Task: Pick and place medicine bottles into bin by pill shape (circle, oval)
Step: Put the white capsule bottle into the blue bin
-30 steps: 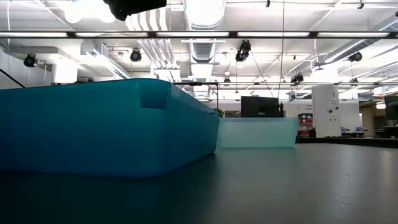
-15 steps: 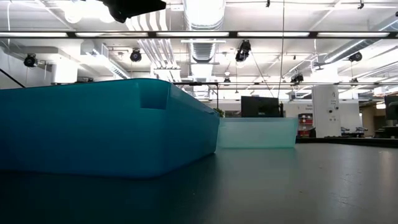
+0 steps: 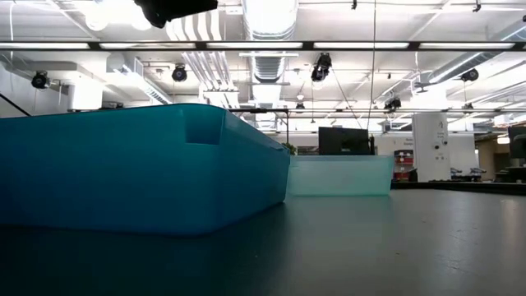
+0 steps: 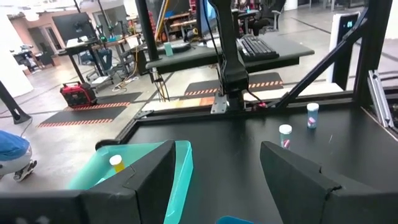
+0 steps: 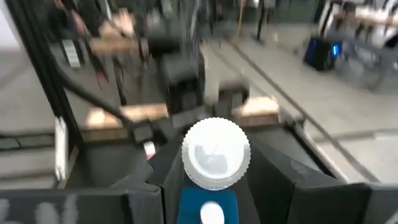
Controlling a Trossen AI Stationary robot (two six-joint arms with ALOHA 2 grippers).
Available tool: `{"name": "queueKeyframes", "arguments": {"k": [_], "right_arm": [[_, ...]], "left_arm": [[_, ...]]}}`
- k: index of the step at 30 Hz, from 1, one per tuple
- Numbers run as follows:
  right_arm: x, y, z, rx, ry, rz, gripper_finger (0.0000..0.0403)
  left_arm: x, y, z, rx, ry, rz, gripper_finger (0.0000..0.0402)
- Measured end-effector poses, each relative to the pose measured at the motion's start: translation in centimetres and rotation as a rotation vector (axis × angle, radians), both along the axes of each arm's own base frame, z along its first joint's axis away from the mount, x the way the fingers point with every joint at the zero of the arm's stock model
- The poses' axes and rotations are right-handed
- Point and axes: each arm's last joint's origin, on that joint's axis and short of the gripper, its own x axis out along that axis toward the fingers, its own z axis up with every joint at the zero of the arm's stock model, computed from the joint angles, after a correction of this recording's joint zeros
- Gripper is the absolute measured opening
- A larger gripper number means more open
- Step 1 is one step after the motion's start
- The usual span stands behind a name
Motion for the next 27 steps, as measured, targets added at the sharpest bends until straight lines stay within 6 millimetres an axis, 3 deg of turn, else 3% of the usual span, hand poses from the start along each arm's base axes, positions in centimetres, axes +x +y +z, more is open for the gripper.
{"name": "queueKeyframes", "arguments": {"k": [14, 20, 27], "right_arm": [[6.3, 1.9, -8.5, 0.0, 0.271, -0.024, 0.0139], [9.1, 2.8, -12.0, 0.005, 0.334, -0.034, 0.0139], [12.6, 3.3, -14.9, 0.066, 0.346, 0.08, 0.0139]], "left_arm": [[-2.7, 0.8, 2.5, -0.005, -0.114, 0.003, 0.0219], [-3.5, 1.1, 2.6, -0.039, -0.141, 0.003, 0.0219], [-3.6, 1.1, 2.5, -0.098, -0.152, -0.002, 0.0219]]}}
